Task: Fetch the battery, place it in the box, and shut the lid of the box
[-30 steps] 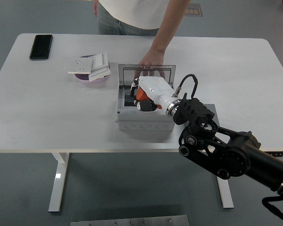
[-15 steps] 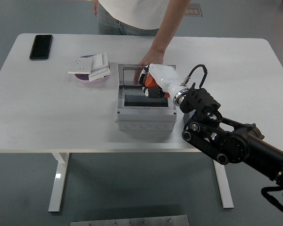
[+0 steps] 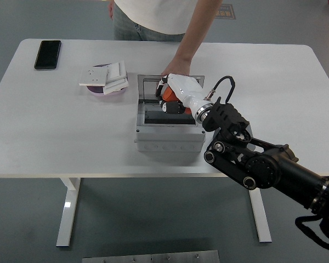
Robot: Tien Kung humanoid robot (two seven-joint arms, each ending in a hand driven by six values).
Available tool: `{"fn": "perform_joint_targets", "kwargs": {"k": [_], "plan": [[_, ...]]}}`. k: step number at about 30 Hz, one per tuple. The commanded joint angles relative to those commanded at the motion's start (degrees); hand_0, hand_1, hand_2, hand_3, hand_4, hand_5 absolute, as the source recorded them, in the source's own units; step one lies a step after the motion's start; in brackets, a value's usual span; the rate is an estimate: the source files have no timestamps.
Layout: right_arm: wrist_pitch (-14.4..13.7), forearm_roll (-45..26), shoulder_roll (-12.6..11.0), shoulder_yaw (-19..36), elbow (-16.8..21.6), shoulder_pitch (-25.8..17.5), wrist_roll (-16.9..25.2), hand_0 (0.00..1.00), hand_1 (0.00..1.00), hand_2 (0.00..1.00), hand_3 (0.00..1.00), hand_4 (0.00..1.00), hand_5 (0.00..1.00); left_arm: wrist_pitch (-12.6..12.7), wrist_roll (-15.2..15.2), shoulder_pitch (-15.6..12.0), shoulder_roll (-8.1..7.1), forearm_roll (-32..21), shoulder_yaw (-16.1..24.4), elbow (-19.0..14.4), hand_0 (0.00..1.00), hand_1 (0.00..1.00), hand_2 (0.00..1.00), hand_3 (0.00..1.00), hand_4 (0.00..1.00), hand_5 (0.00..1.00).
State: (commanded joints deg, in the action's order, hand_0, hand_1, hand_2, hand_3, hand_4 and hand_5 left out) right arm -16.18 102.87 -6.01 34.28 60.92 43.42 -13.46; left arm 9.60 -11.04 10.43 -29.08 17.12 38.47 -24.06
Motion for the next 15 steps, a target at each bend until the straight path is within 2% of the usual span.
{"fn": "perform_joint_targets", "kwargs": {"k": [15], "plan": [[-2.02, -1.37, 1.27, -0.67, -0.95, -0.35, 1.51, 0.248, 0.239, 0.31, 0.32, 0.114, 0.002, -0.03, 0.11, 0.24, 0.07, -0.12, -0.1, 0.03, 0.585, 0.752, 0.598, 0.549, 0.565, 0.073]]}}
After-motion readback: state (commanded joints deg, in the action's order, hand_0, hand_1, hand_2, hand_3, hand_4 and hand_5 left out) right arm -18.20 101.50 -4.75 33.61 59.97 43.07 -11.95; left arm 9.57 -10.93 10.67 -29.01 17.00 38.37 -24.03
